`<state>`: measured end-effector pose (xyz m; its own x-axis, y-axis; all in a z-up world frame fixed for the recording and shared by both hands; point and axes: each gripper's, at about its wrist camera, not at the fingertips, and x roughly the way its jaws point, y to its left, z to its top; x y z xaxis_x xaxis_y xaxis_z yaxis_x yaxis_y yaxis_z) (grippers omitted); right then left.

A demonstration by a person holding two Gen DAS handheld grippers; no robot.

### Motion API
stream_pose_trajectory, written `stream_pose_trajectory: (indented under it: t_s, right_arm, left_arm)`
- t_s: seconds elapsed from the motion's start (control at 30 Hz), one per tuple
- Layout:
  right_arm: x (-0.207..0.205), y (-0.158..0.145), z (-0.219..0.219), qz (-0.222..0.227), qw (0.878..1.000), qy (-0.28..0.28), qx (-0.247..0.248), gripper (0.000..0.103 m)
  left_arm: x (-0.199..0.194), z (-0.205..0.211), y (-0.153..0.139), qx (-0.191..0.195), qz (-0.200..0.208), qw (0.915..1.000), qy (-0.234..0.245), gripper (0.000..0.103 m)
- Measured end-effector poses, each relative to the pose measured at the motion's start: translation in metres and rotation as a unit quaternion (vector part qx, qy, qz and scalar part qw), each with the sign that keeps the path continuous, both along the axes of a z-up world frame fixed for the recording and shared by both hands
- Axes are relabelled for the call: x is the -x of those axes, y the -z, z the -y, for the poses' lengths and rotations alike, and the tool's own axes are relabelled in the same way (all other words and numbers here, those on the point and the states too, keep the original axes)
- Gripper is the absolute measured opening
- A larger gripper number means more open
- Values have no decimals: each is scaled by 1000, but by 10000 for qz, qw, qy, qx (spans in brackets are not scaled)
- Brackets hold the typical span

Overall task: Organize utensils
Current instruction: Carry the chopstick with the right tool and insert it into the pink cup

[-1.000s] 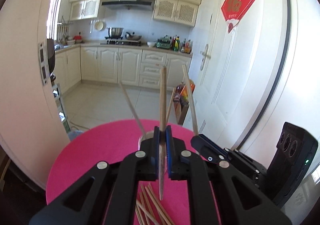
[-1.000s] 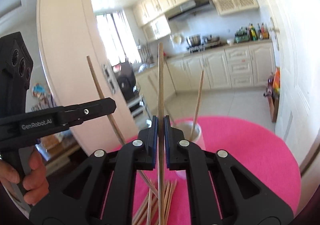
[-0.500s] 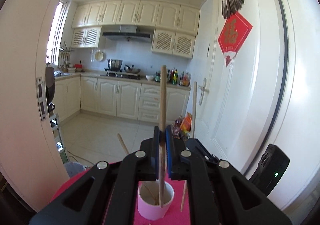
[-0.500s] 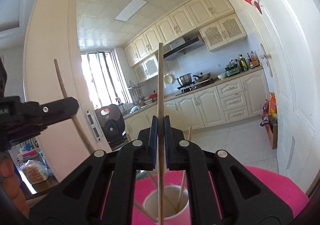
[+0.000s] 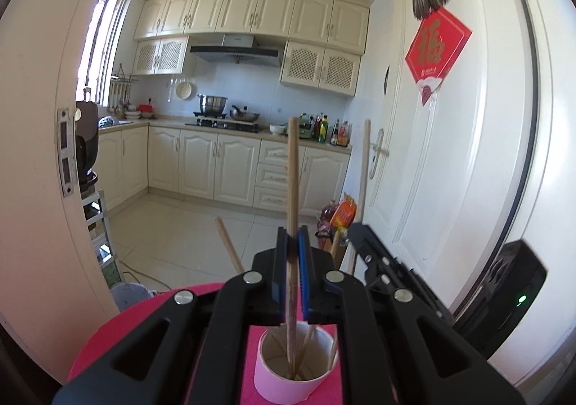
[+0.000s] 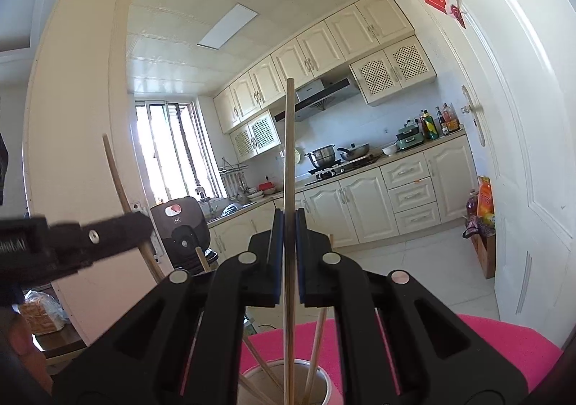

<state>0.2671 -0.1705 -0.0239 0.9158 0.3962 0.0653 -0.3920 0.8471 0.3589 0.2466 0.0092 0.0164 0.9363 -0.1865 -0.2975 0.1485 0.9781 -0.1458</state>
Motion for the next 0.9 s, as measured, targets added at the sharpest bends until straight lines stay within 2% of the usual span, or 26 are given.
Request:
stream_pose_trajectory:
  t_s: [0.33, 0.37, 0.4, 0.47, 0.57, 0.9]
  right_arm:
    - [4, 5, -3, 3, 9998, 59, 198, 7]
    - [5, 5, -3, 1, 9997, 57, 229, 7]
    - [6, 7, -4, -2, 9997, 47, 256, 7]
    - [9, 9, -3, -27, 9995, 48, 311, 7]
    - [15, 14, -3, -87, 9992, 46, 388, 7]
    - [30, 23, -3, -229, 9982, 34, 560, 7]
  left_arm:
    - [-10, -5, 27, -146, -269, 9994, -178, 7]
    - [-11, -5, 27, -154, -295, 9993, -170, 9]
    - [-12, -5, 28, -162, -331, 9992, -166, 17]
    - [-12, -5, 28, -174, -330, 9991, -220, 24]
    - [-12, -7, 30, -176, -345, 9990, -224, 24]
    - [-9, -6, 32, -255, -332, 9986, -312, 36]
